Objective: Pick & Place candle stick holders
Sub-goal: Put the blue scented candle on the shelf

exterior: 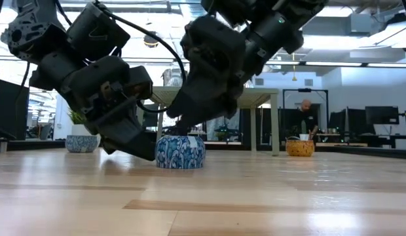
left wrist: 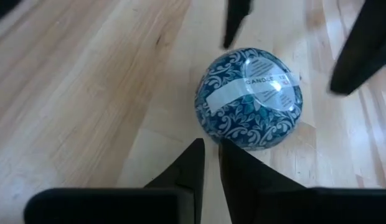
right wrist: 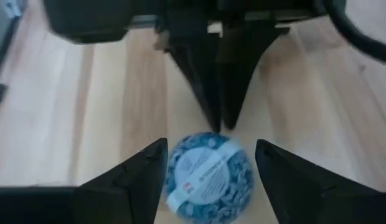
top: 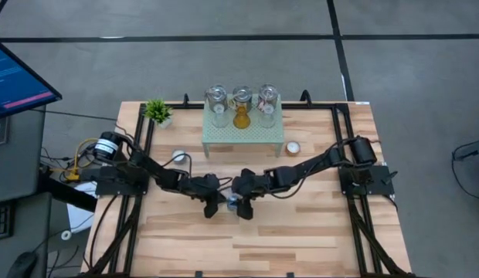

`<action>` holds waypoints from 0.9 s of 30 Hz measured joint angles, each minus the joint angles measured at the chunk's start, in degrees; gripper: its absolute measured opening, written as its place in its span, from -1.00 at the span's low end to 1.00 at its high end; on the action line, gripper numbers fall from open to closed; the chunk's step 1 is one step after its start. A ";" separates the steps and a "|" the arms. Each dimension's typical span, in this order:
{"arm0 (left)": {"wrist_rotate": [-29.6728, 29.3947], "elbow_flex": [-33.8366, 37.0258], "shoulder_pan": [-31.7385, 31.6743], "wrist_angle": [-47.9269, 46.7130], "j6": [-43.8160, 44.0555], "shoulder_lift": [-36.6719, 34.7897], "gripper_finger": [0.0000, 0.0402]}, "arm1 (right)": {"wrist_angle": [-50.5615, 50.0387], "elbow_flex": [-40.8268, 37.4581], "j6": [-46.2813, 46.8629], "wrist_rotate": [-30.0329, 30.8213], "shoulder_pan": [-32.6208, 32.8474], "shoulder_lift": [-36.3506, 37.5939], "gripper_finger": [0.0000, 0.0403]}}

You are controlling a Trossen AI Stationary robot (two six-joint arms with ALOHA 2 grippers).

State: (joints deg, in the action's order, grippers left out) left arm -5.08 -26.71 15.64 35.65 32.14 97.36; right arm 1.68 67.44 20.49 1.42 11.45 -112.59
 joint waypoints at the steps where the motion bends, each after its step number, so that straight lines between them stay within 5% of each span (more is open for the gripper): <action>1: 0.27 0.14 0.00 -0.12 0.00 -0.29 -0.77 | -0.93 0.10 0.36 -1.22 -0.17 0.59 0.15; 5: 1.04 0.16 0.07 -0.20 -0.17 -0.52 -0.80 | -6.82 0.06 0.99 -3.72 0.61 4.91 0.09; 11: 0.70 0.18 0.04 -0.45 -2.02 -0.50 -0.71 | -12.32 -4.46 2.17 2.70 4.74 5.23 0.10; 22: 4.08 0.18 0.04 -0.26 -9.20 -0.44 -0.09 | 0.31 -4.86 3.64 1.07 3.11 -3.57 0.76; 27: 4.02 -0.04 0.04 0.45 -9.31 0.51 0.04 | 2.22 -4.15 2.85 1.93 2.52 -4.62 0.80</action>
State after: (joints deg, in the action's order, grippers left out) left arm -1.06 -26.74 15.68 36.09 22.83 97.86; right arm 3.90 63.29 23.33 3.35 13.97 -117.21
